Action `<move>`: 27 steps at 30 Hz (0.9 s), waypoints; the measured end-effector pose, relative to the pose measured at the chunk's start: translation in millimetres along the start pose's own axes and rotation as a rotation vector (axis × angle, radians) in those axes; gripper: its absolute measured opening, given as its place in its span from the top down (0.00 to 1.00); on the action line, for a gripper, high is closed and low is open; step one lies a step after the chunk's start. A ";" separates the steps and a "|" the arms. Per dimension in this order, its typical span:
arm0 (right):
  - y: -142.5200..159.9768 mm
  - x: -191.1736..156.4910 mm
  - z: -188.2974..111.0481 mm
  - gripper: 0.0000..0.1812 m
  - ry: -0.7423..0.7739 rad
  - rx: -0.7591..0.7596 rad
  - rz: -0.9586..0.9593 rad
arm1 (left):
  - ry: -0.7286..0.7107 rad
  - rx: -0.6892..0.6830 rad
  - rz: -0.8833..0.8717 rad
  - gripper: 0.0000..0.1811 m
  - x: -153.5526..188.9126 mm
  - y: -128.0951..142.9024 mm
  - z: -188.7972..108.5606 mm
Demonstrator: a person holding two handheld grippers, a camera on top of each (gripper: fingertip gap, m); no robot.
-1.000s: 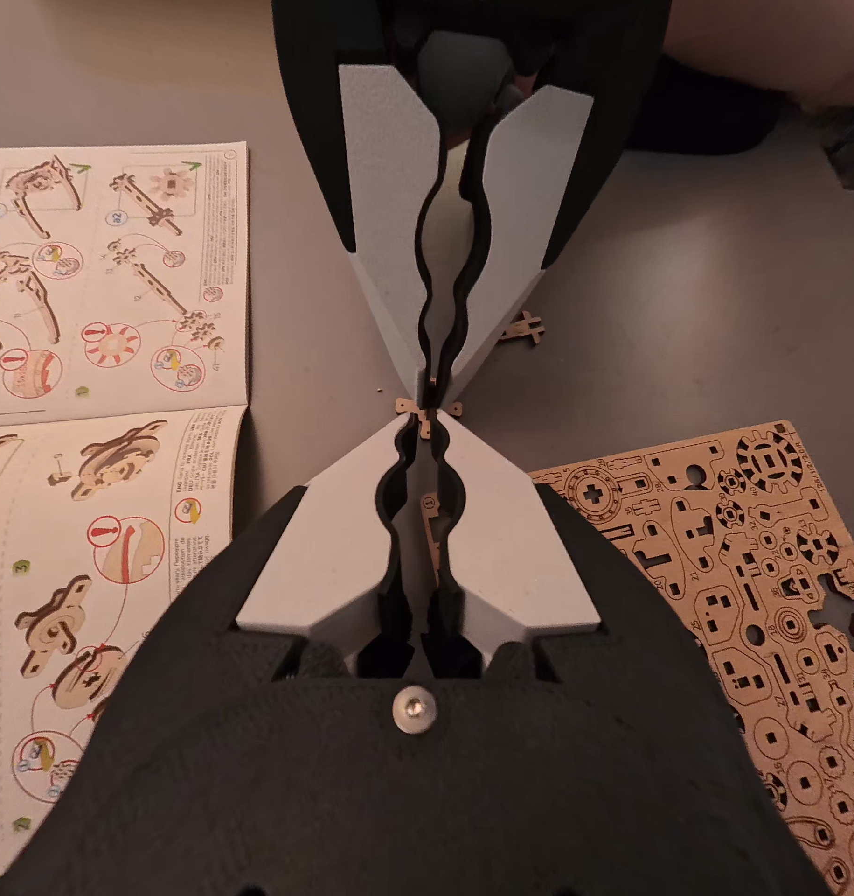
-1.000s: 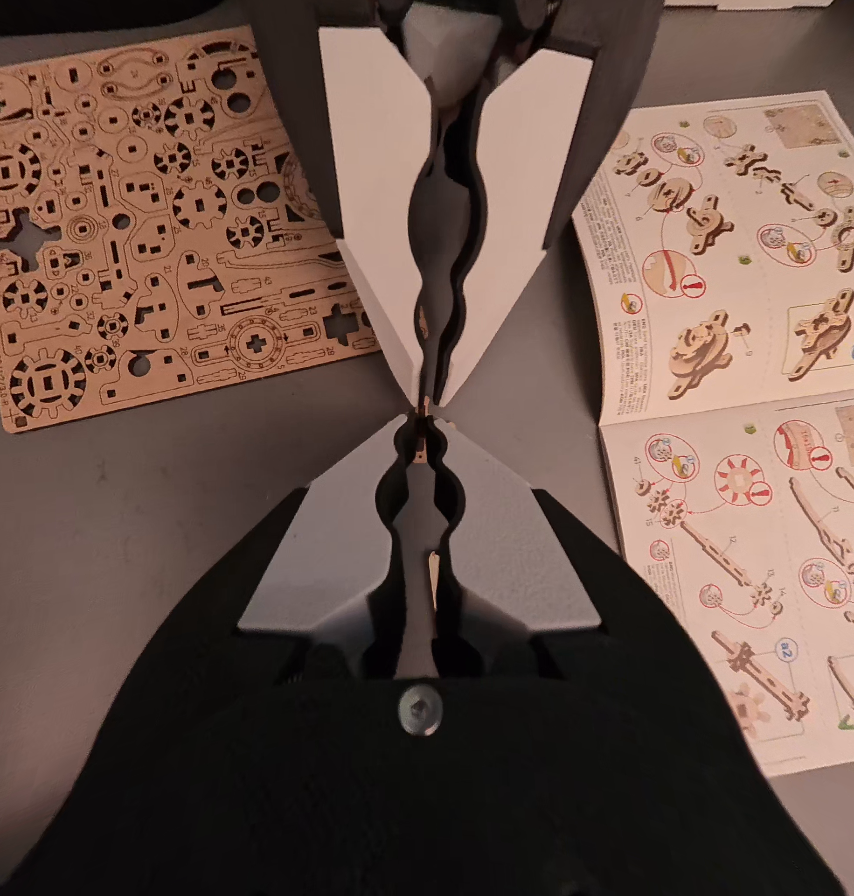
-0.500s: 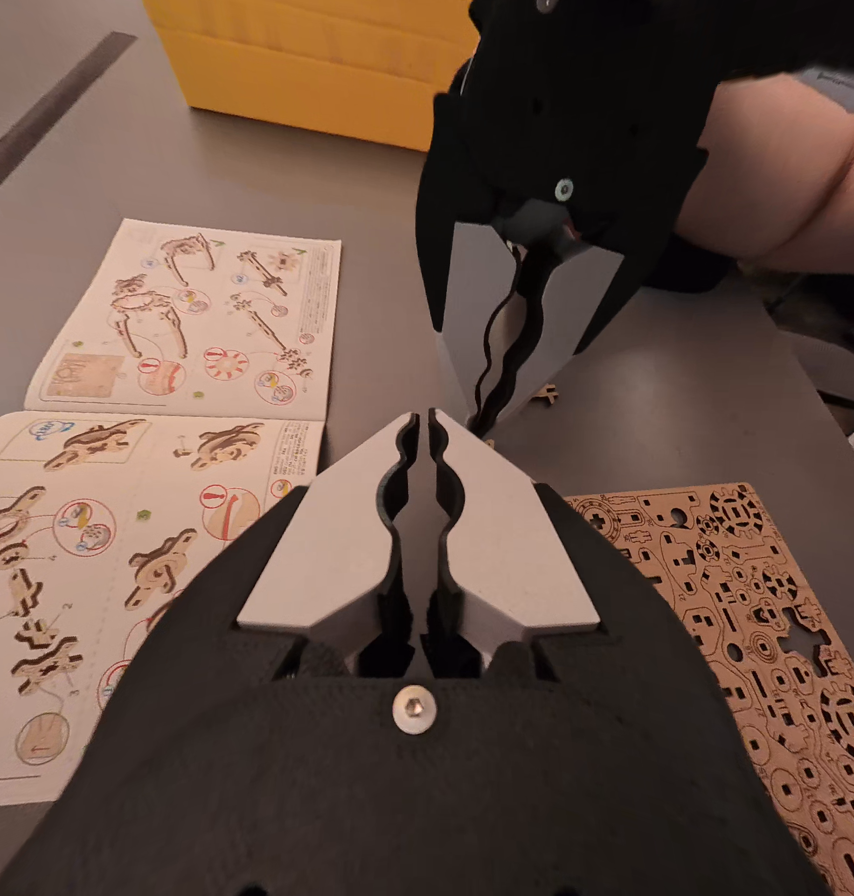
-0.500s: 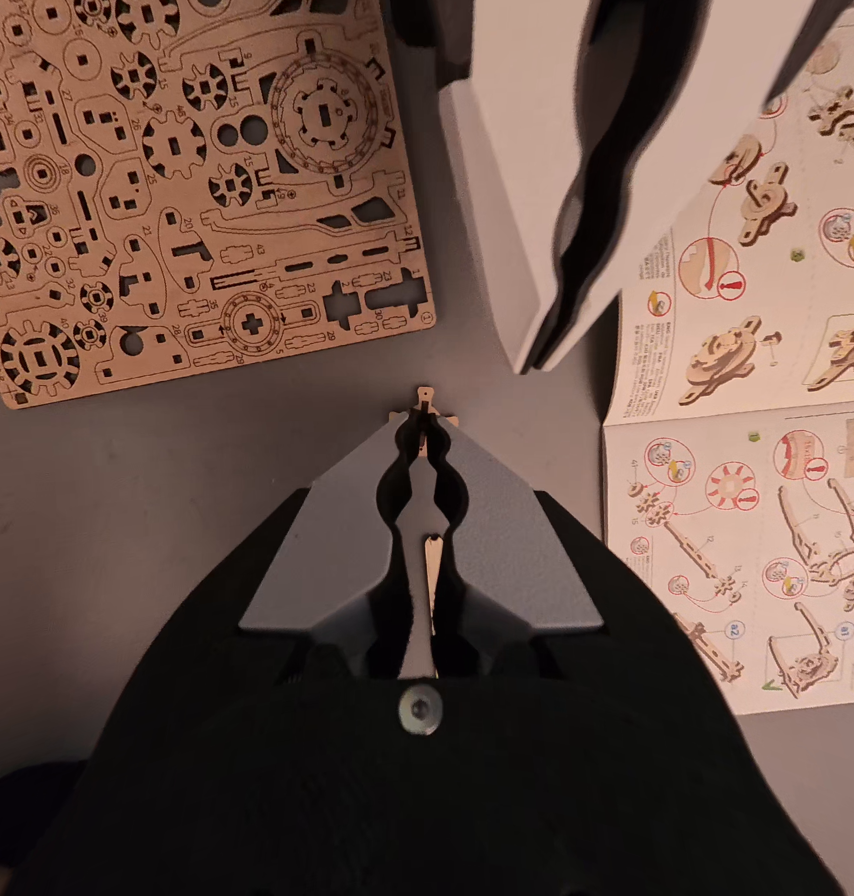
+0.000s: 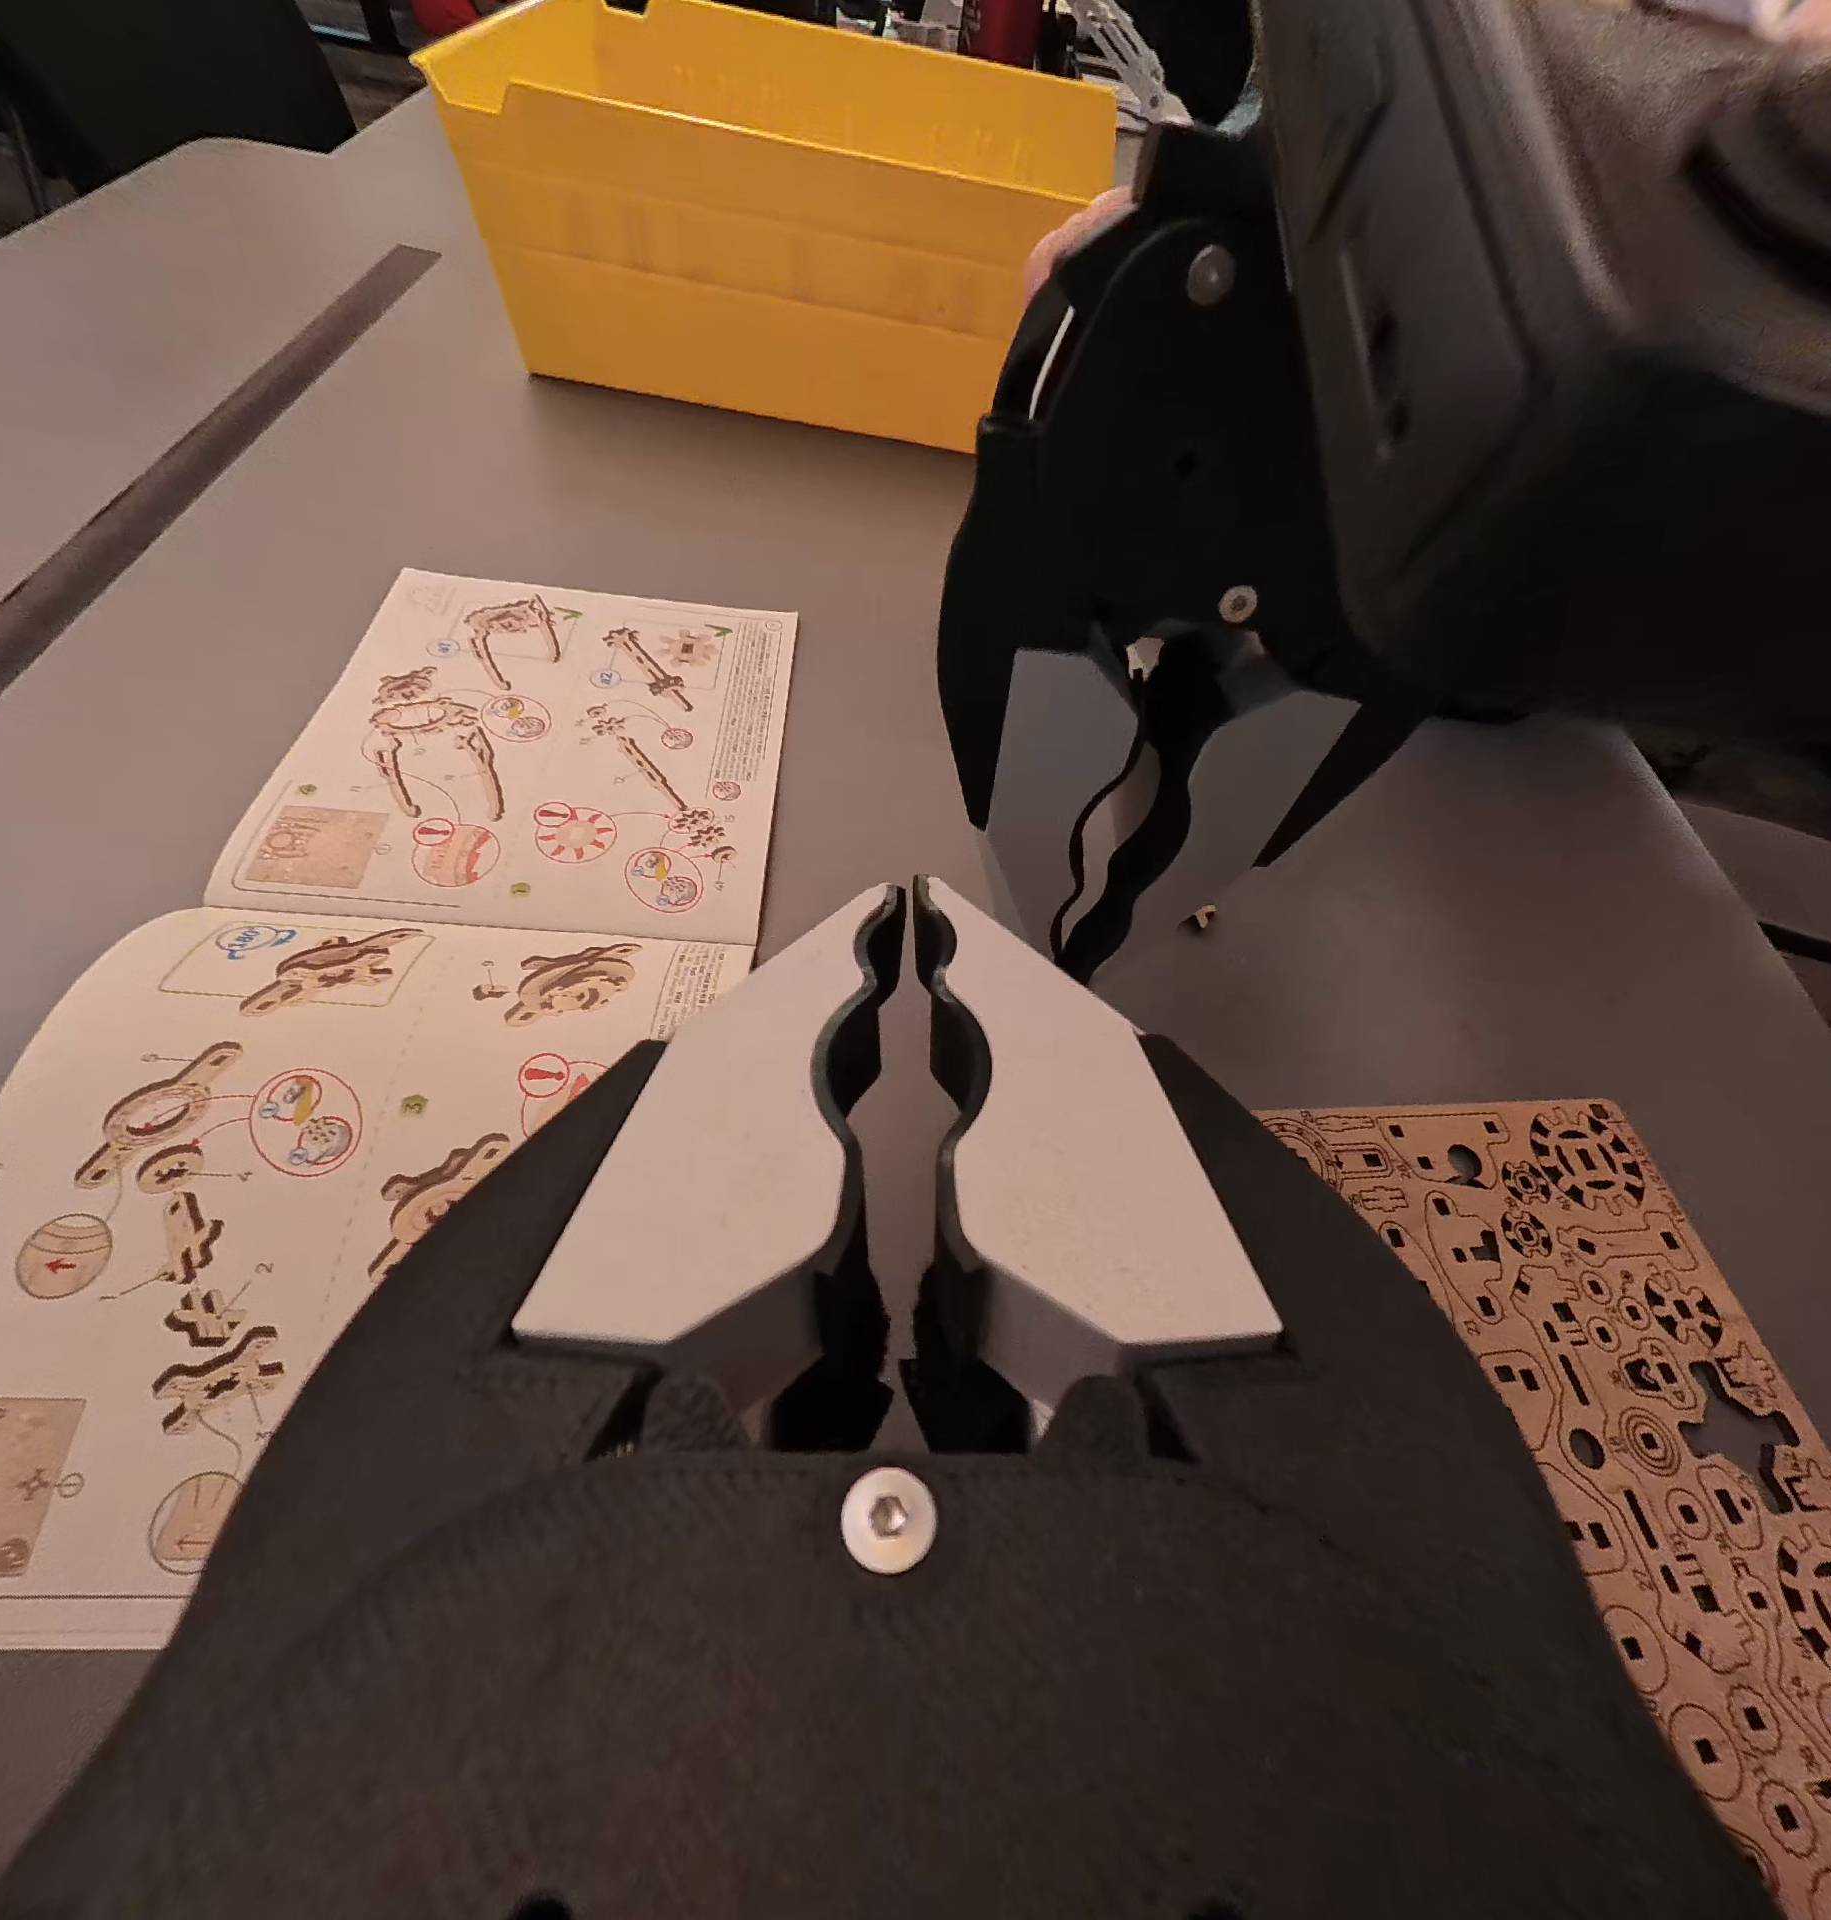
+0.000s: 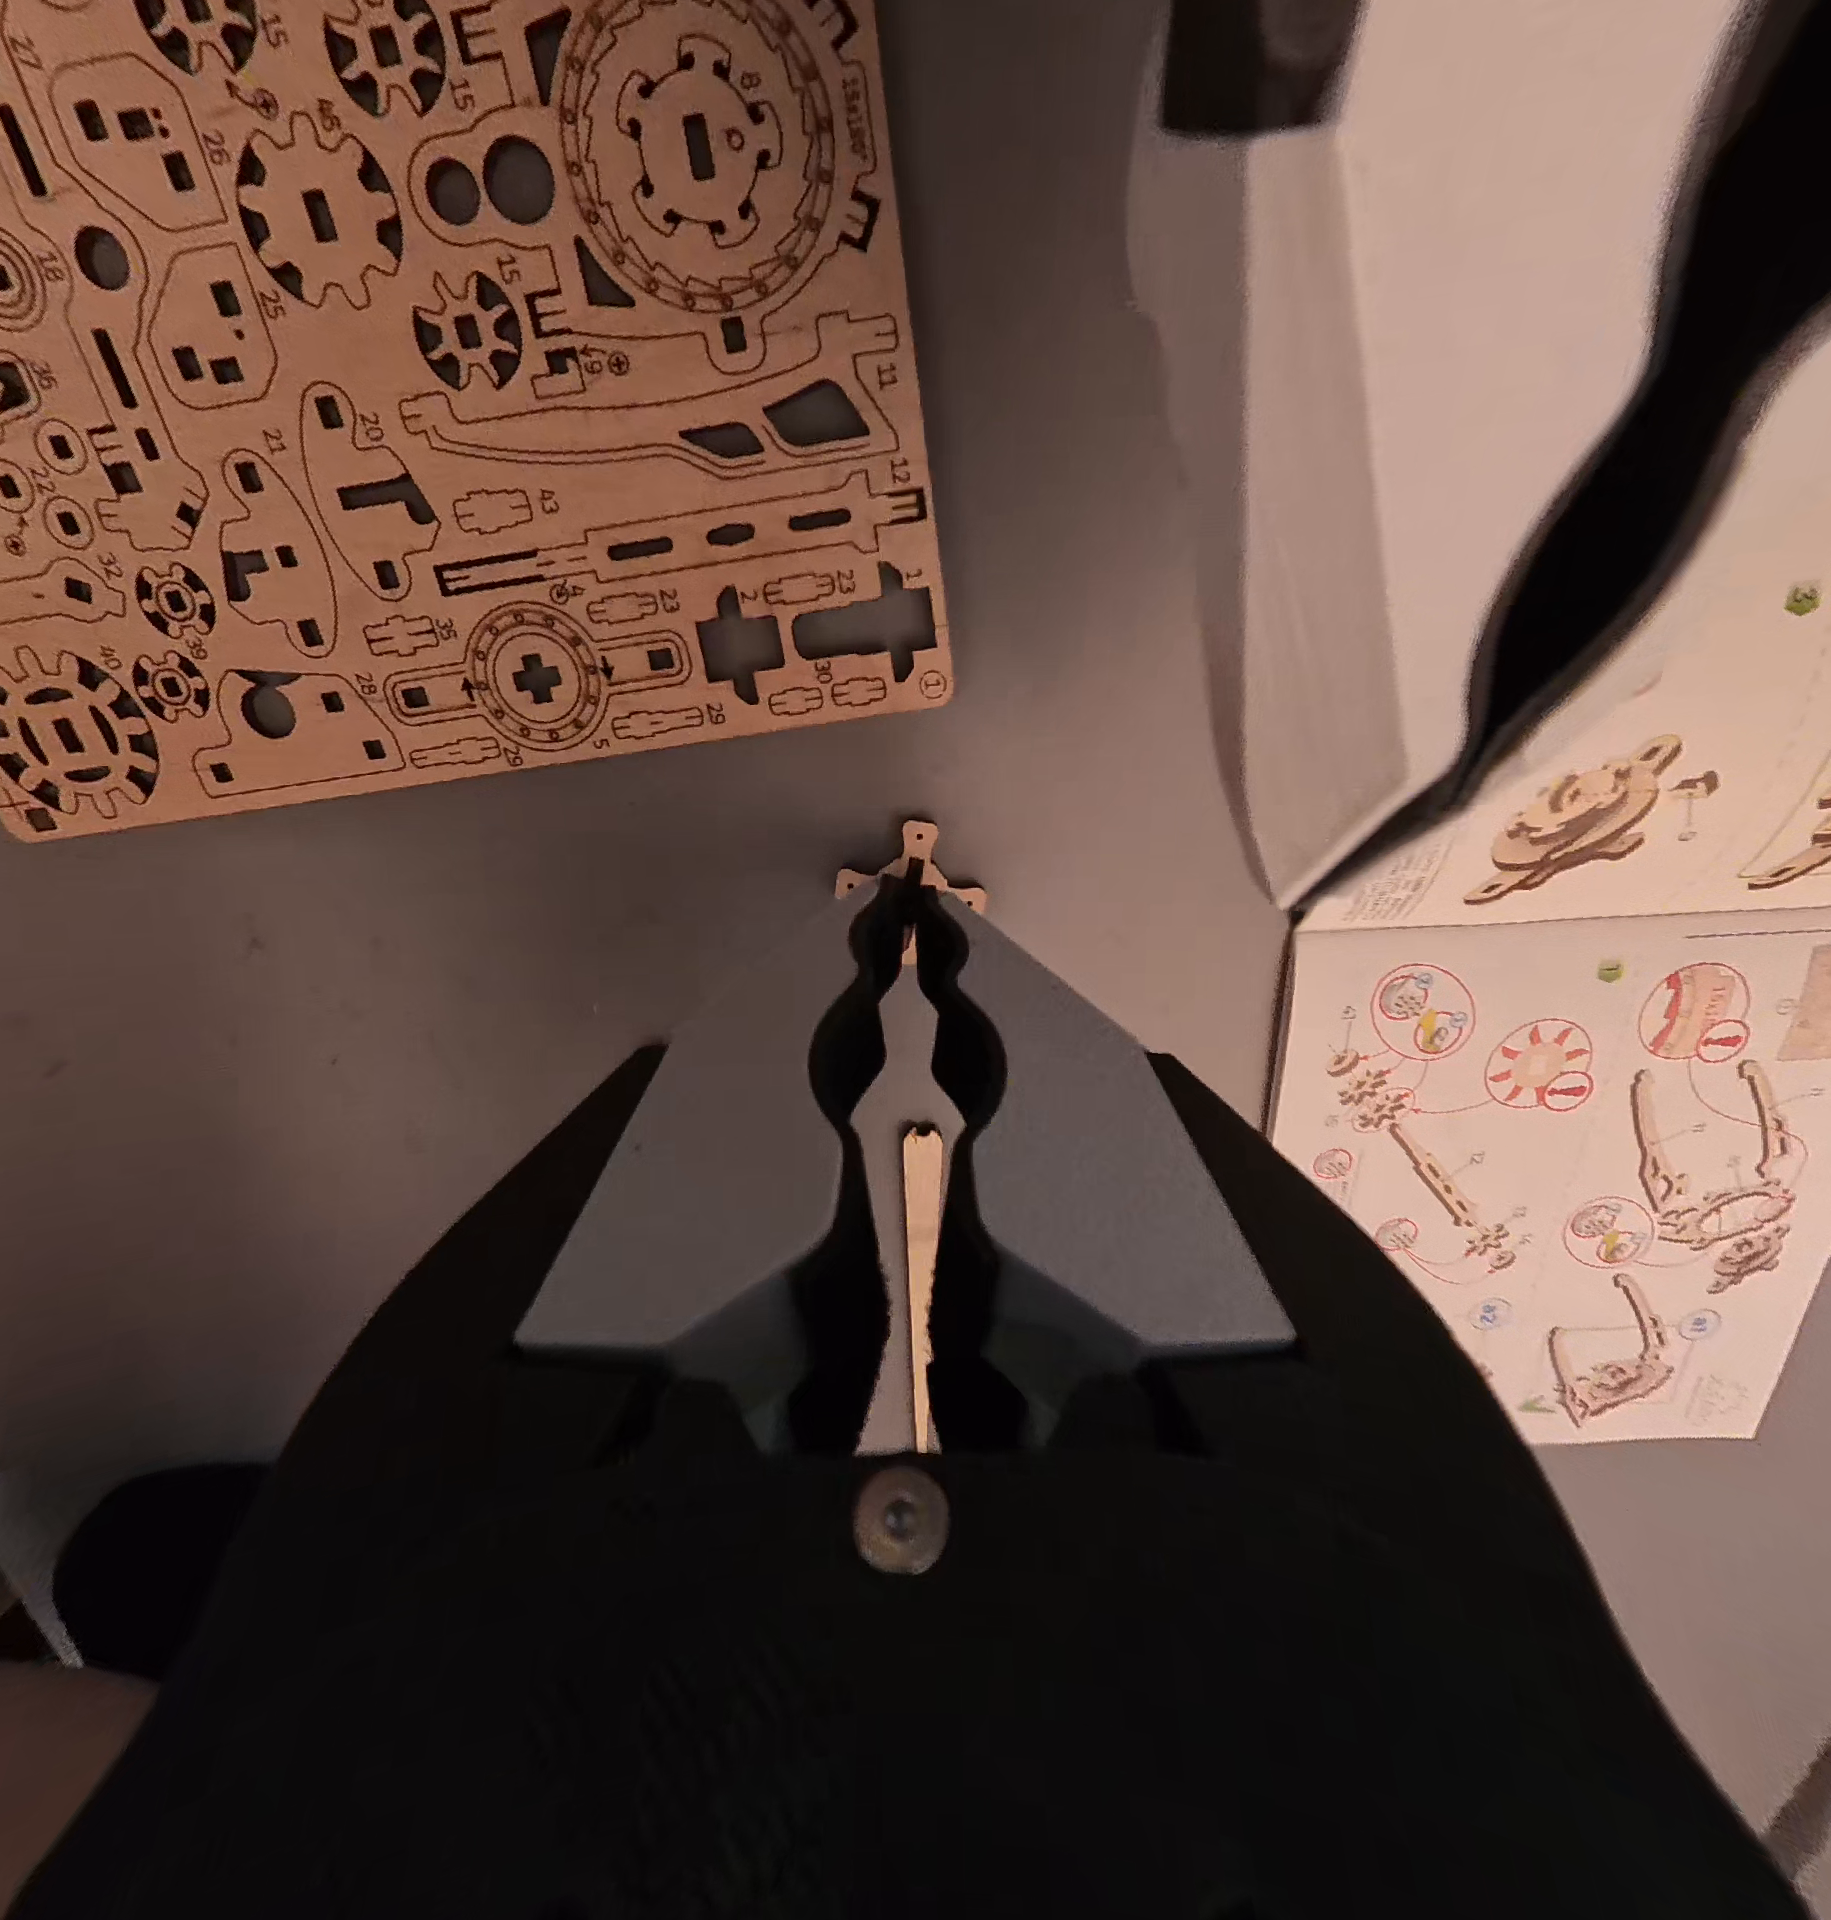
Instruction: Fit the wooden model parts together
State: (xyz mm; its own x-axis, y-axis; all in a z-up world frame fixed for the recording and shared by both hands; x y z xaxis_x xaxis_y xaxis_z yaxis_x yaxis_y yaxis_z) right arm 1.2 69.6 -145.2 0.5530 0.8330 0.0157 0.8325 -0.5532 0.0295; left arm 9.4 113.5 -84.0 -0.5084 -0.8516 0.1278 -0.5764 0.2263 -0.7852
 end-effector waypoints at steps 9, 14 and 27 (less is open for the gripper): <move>-0.4 0.2 0.6 1.00 -0.025 0.002 0.009 | -0.003 0.008 -0.008 1.00 -1.5 -0.6 -2.4; -0.6 0.2 0.7 1.00 -0.004 -0.009 0.007 | 0.001 0.000 -0.011 1.00 -1.6 1.1 0.2; -1.5 -3.2 1.0 0.99 -0.001 0.087 0.007 | 0.007 -0.001 -0.014 0.99 -1.6 1.6 -0.5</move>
Point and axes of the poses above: each gripper's, where its closed fingertips meet, z out along the fingers, y out of its underside, x = y × z across the jaws, the point moved 1 cm from there along -z, back along the fingers, and after that the axes turned 14 degrees about -x, right-handed, at the moved point
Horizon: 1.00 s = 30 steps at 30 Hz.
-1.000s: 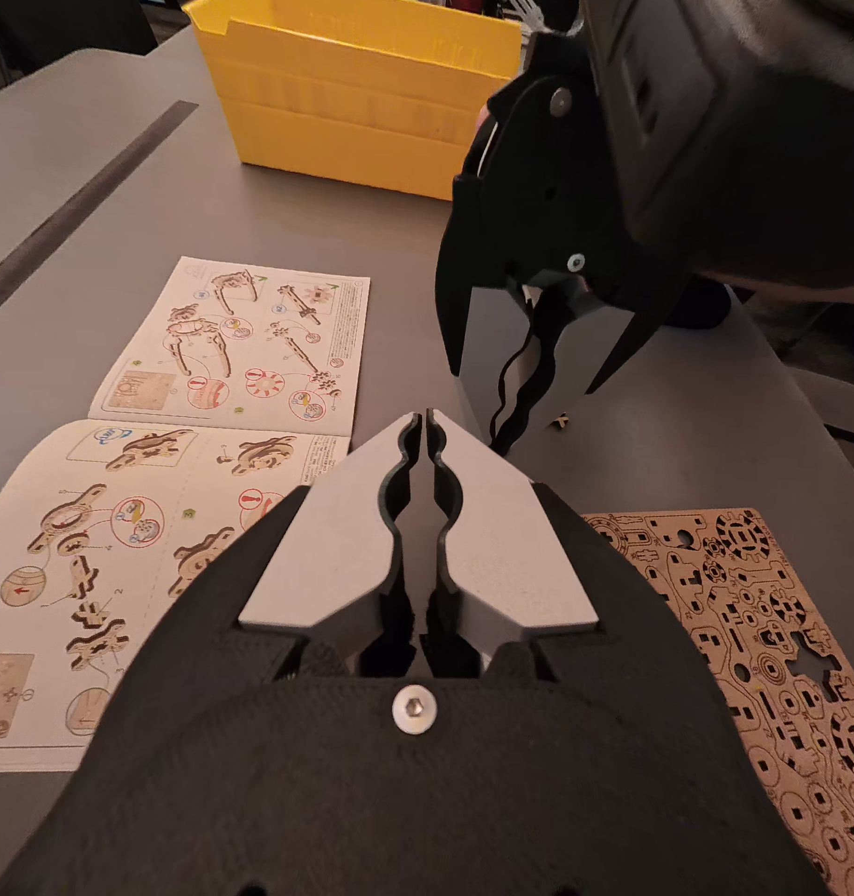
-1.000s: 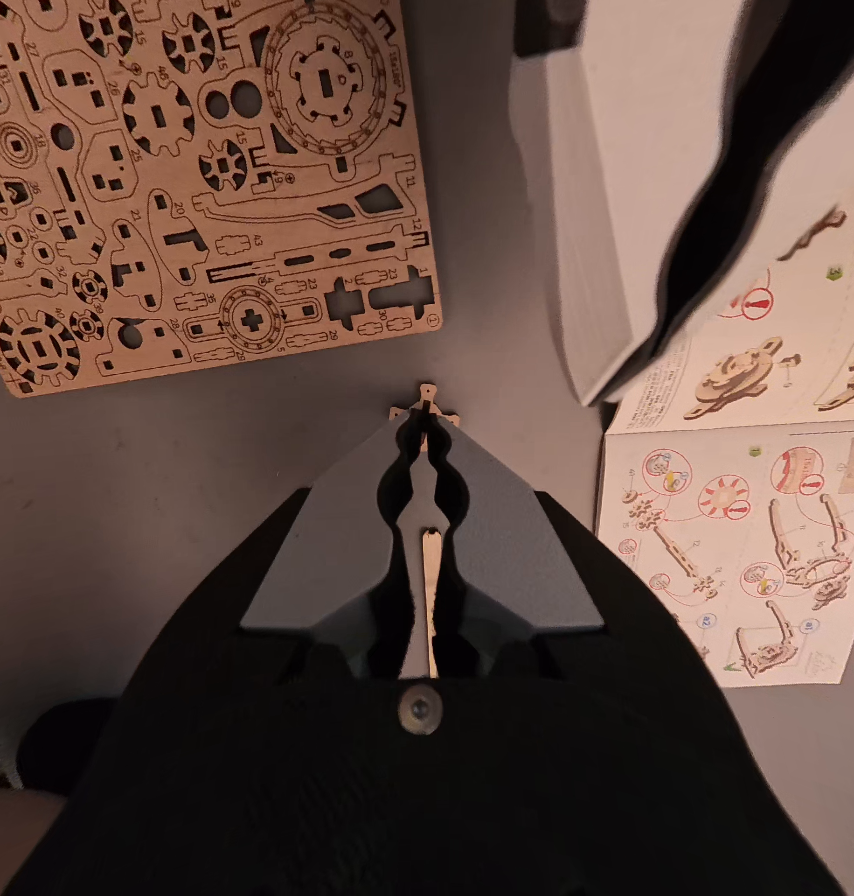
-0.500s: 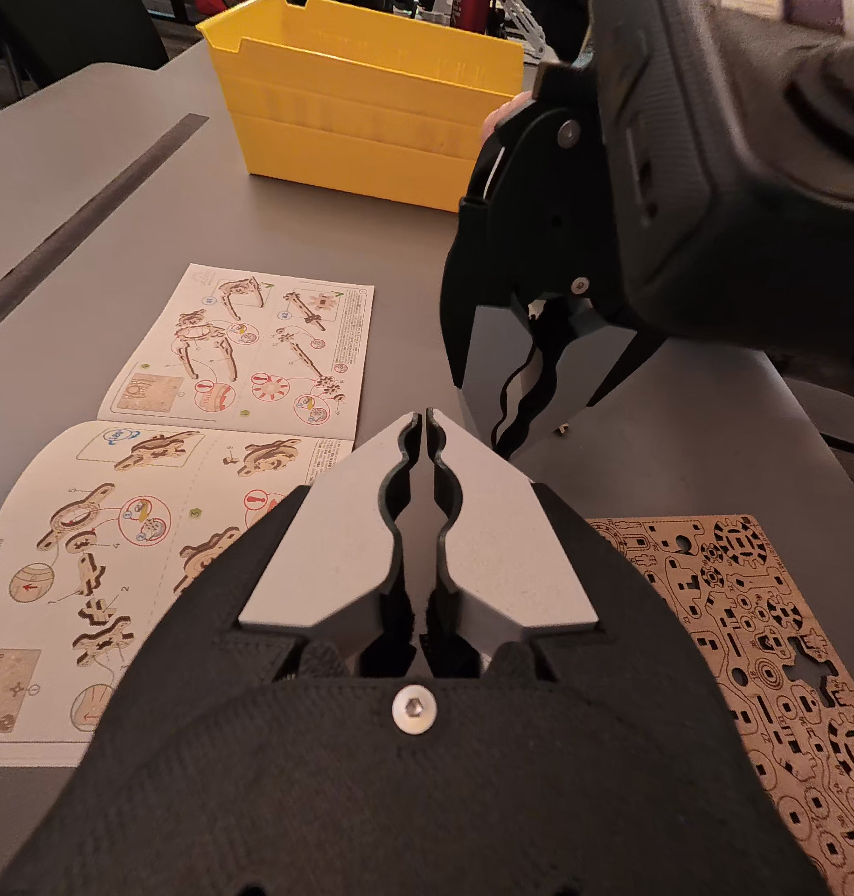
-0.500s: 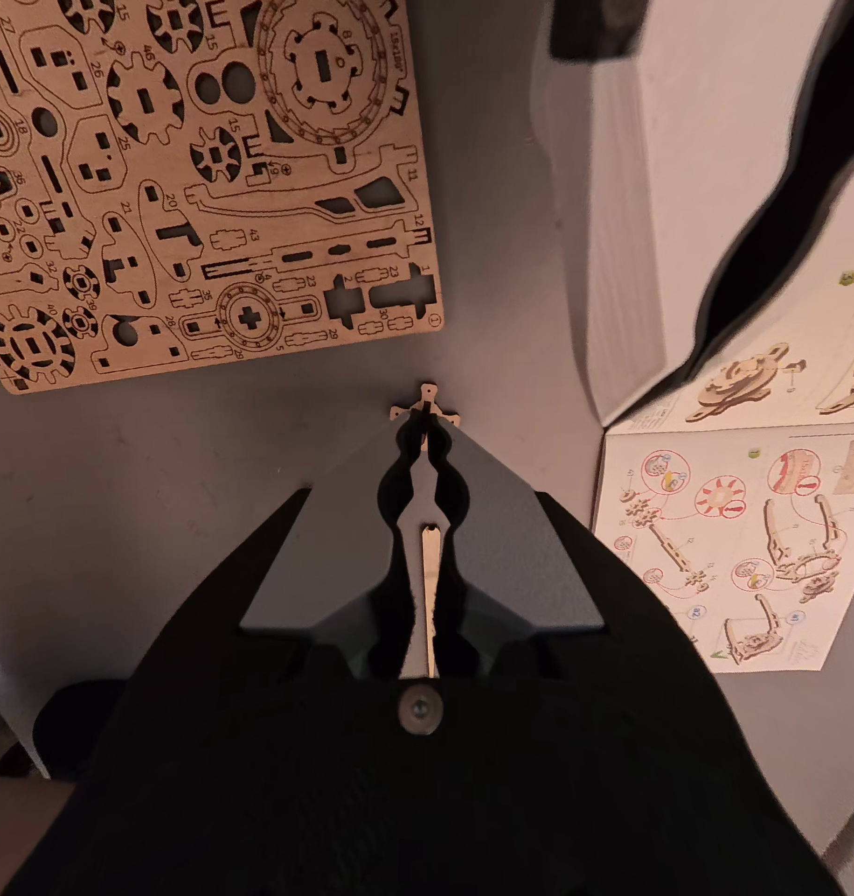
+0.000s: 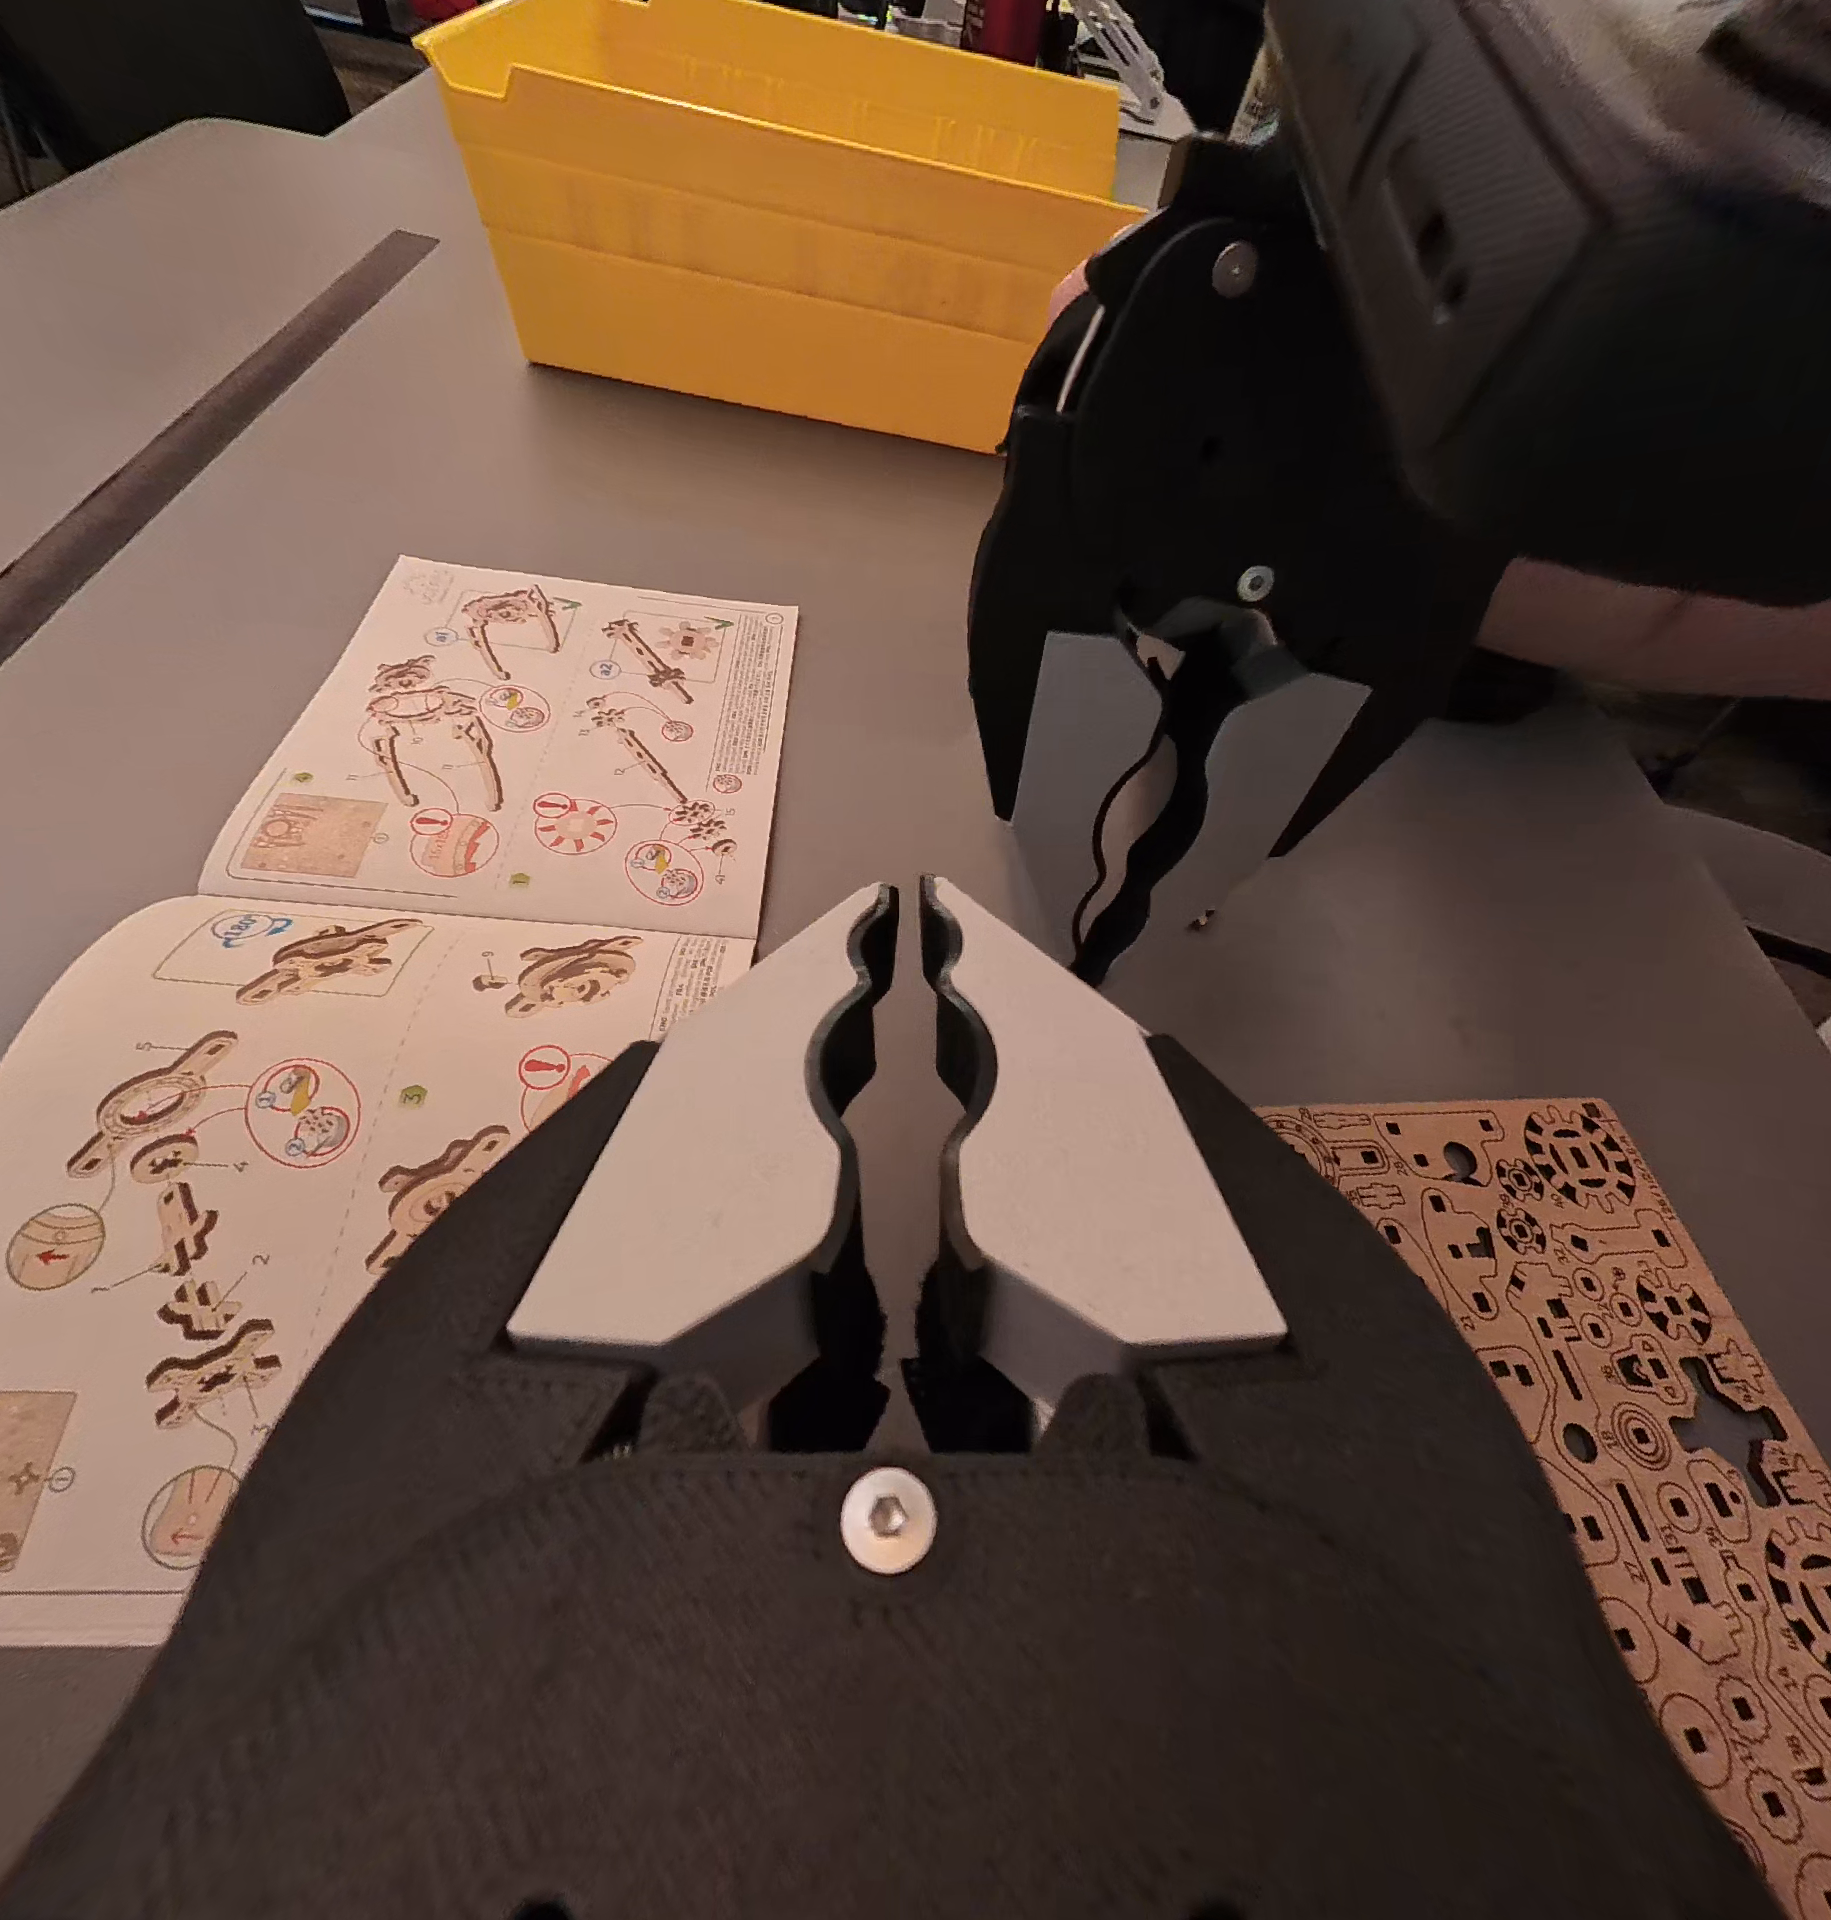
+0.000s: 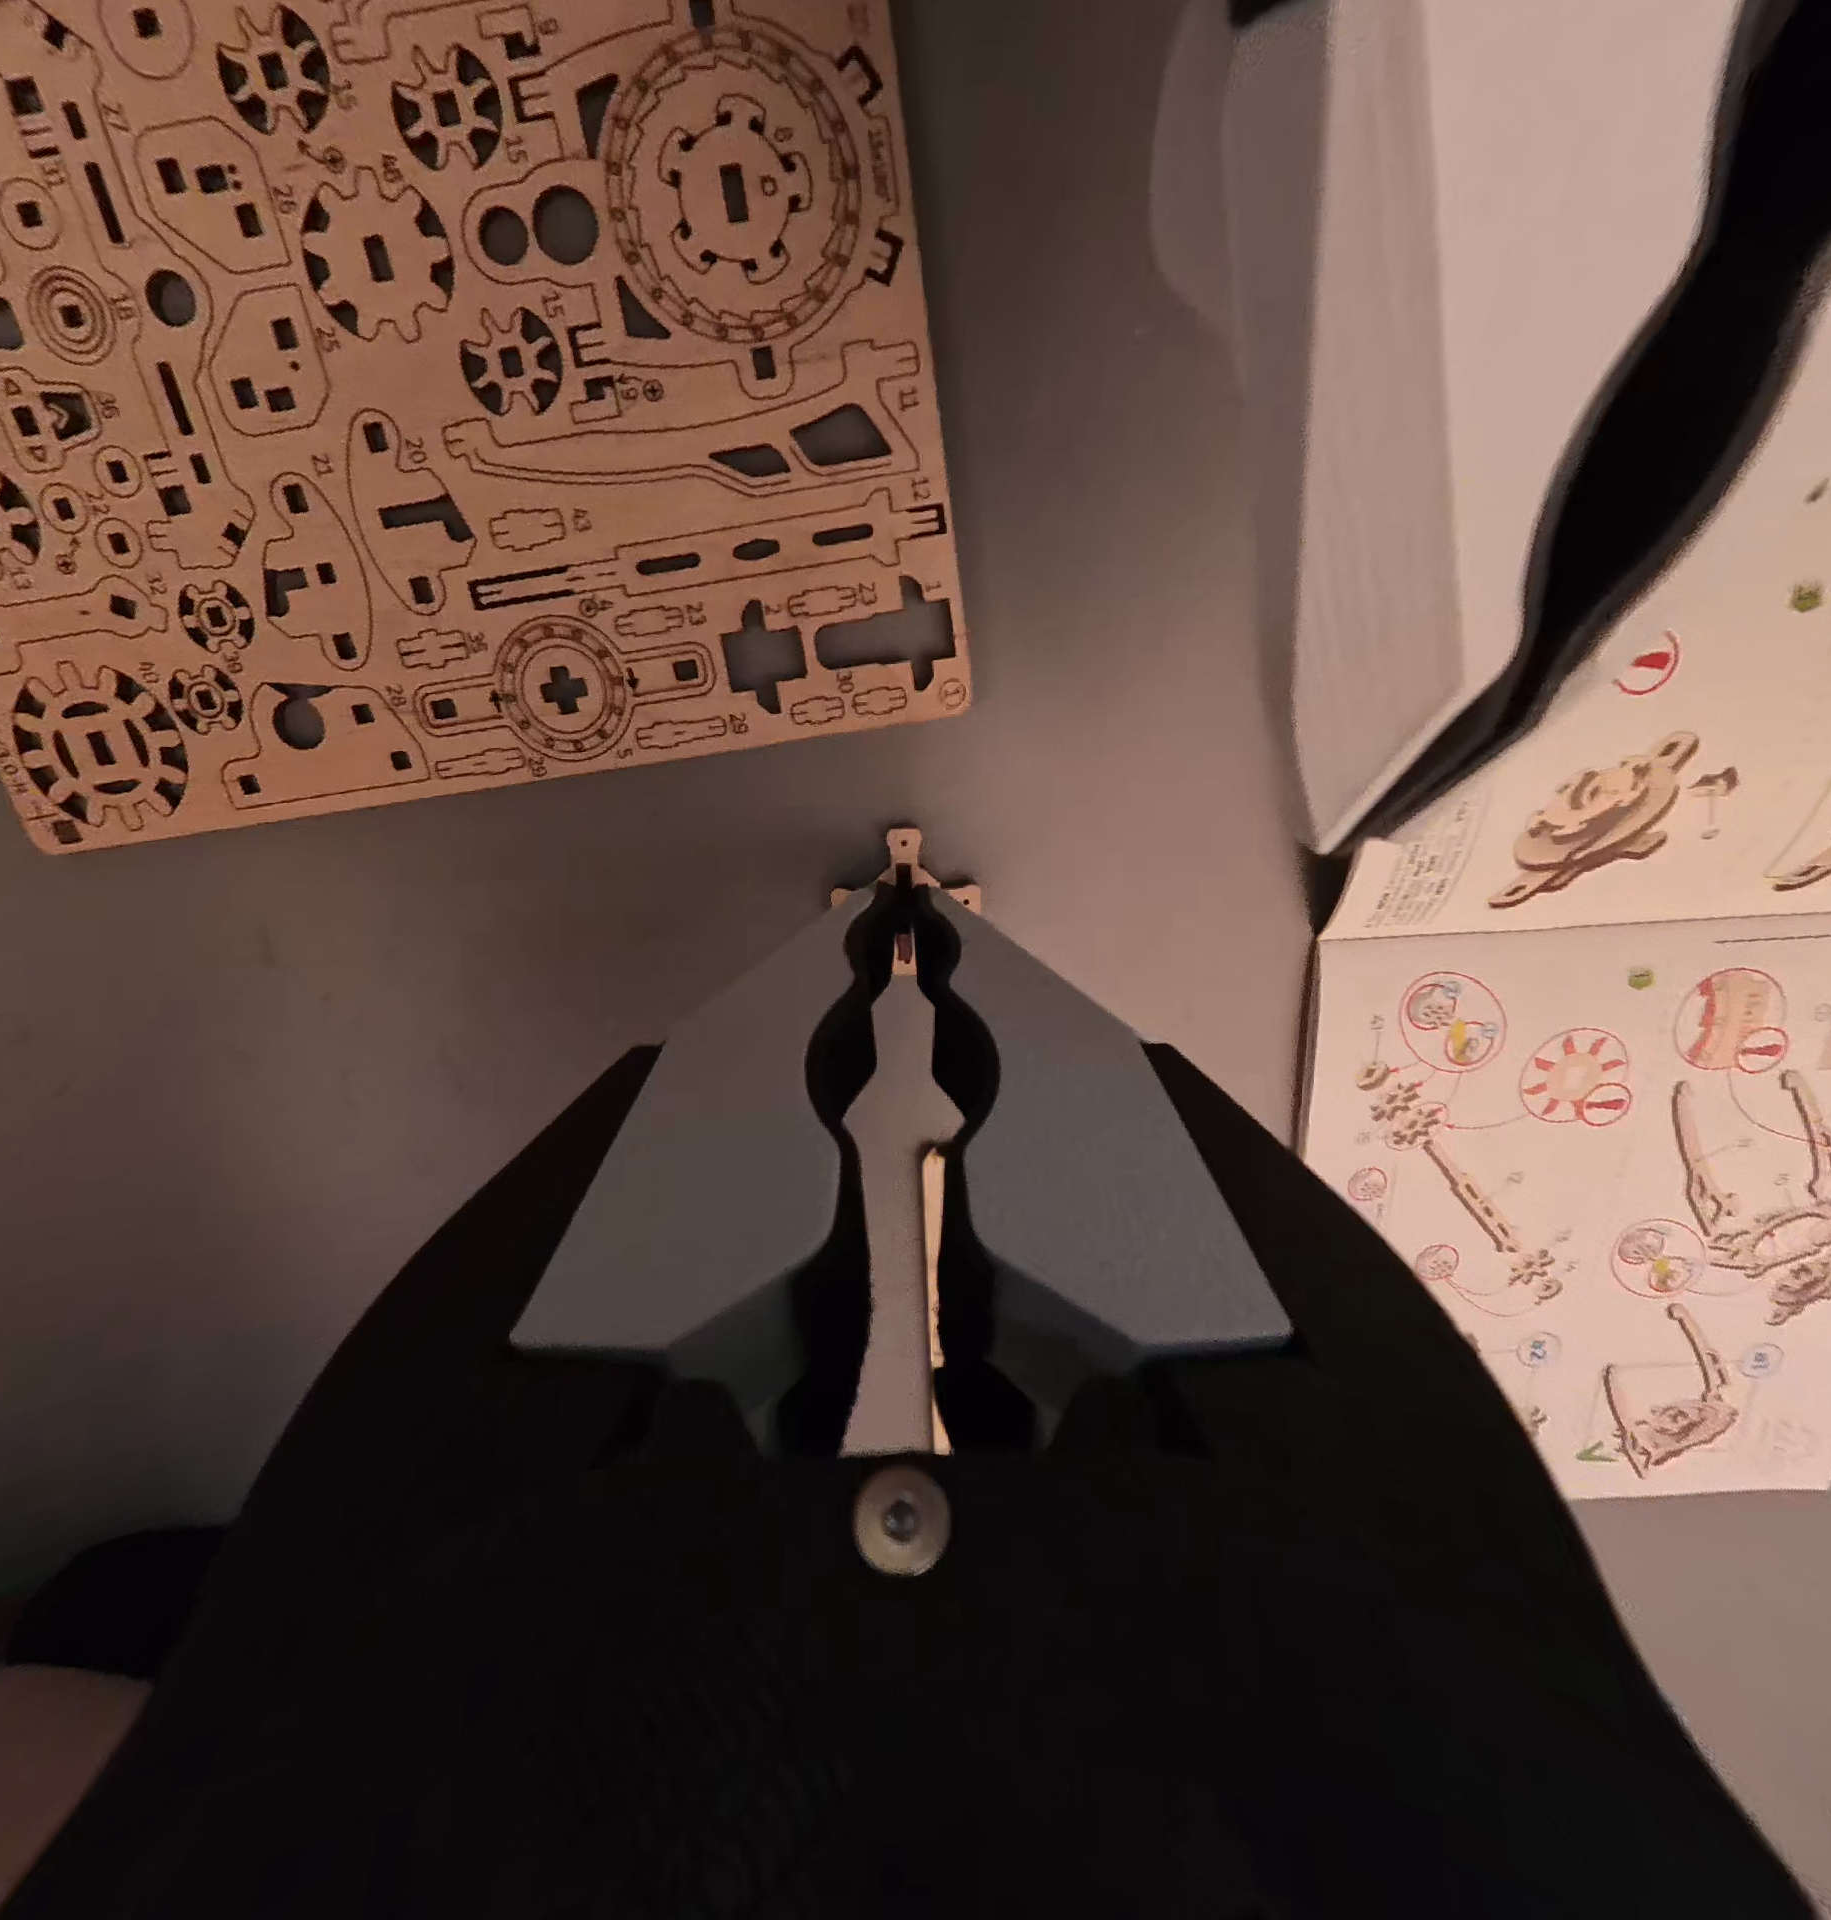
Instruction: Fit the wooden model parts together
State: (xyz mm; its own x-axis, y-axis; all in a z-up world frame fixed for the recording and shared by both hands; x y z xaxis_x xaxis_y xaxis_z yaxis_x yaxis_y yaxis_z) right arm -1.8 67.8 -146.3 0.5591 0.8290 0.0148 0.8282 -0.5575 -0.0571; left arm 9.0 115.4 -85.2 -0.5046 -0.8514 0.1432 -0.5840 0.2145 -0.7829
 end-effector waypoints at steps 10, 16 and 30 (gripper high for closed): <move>1.4 4.8 -14.3 0.94 0.020 0.151 0.003 | 0.073 -0.078 0.021 0.97 11.4 11.1 7.2; 4.4 1.7 -13.6 0.95 0.019 0.200 -0.029 | 0.133 -0.201 0.074 0.97 27.2 29.9 20.2; 9.5 2.2 -1.8 0.95 -0.052 0.236 -0.017 | -0.008 -0.347 0.205 0.94 42.1 37.5 48.9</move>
Point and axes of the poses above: each gripper's, where its closed fingertips meet, z out along the fingers, y out of its underside, x = y × z across the jaws, the point moved 1 cm from there along -z, back along the fingers, and after that the axes turned 14 degrees about -x, right-handed, at the moved point
